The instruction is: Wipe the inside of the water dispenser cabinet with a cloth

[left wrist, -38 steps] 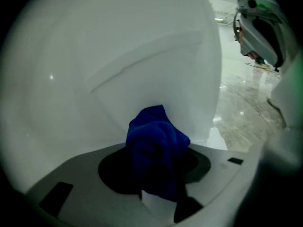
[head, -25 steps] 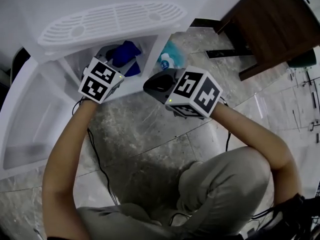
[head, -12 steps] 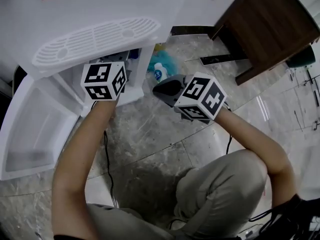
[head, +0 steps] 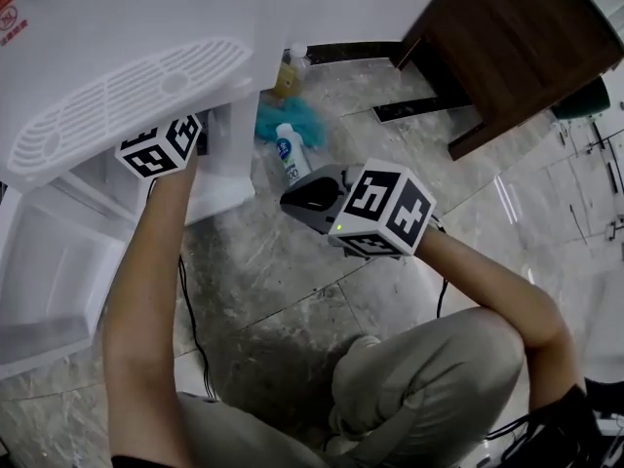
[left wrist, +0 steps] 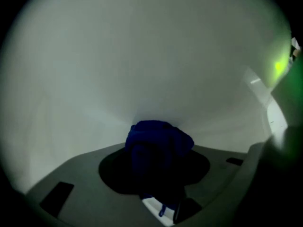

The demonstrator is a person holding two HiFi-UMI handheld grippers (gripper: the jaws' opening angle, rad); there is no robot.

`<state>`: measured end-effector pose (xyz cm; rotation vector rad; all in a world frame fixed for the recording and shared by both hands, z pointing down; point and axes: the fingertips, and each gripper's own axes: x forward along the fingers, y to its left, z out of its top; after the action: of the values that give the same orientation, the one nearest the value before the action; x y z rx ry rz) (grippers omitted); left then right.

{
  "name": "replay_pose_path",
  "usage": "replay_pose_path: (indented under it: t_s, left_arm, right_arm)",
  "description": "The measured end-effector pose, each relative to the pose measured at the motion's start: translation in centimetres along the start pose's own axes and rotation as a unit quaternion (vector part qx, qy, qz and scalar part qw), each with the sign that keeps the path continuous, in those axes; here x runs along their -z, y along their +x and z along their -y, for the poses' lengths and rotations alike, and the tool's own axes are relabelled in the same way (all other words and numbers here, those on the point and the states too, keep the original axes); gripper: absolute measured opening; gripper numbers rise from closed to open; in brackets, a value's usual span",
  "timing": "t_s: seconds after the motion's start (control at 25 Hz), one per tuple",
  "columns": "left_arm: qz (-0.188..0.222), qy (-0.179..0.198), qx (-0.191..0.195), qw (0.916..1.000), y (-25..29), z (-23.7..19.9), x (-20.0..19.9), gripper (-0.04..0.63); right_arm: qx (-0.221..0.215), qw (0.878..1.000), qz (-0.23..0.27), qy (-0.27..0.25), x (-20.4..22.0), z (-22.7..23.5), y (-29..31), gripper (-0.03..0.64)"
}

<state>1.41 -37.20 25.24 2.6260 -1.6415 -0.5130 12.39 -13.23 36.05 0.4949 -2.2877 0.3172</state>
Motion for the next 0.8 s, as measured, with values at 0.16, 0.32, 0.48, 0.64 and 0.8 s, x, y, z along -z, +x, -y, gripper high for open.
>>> replay_pose_path:
  t_s: [0.16,0.32,0.48,0.64,0.8]
  left_arm:
    - [0.023,-0.011,-0.037,0.999,0.6,-1.0,0.0,0.161]
    - [0.033,-0.028,-0.03,0.9986,-0.3,-0.1,-0.1,0.161]
    - [0.032,-0.041,-0.009,0.9986,-1.5,1.1,-0.2,0.161]
    - [0.033,-0.046,-0.028,0.998,-0.2,-0.1,-0.2,0.161]
    - [0.033,-0.032,-0.039,0.9982,0.4,-0.8,0.0,0.161]
  right_arm:
    - [-0.01,1.0,-0.008,-0.002,1.0,-0.2,-0.5,-0.002]
    - [-0.011,1.0,-0.013,0.002,1.7,-0.2,-0.8,-0.002]
    - [-0.017,1.0,-0.008,0.001,1.3,-0.3,-0.5,-0.002]
    - [-0.024,1.0,-0.01,0.0,1.3,-0.8,0.0,-0.002]
    - [-0.025,1.0,-0.017,-0.003,1.3,-1.1,0.0,-0.002]
